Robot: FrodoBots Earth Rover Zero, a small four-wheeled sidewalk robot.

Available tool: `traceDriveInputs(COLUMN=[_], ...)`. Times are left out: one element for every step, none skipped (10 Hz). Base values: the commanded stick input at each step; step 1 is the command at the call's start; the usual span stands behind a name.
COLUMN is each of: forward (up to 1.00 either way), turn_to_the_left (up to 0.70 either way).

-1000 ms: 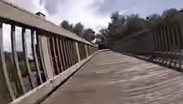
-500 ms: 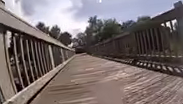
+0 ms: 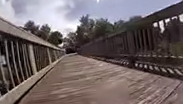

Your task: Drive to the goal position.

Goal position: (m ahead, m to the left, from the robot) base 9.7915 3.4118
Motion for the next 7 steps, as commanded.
traceDriveInputs(forward=[0.85,0.85,0.85,0.85,0.85,0.85,0.85], turn_to_the_left=[0.11,0.34,0.34,0.34,0.26,0.0,0.0])
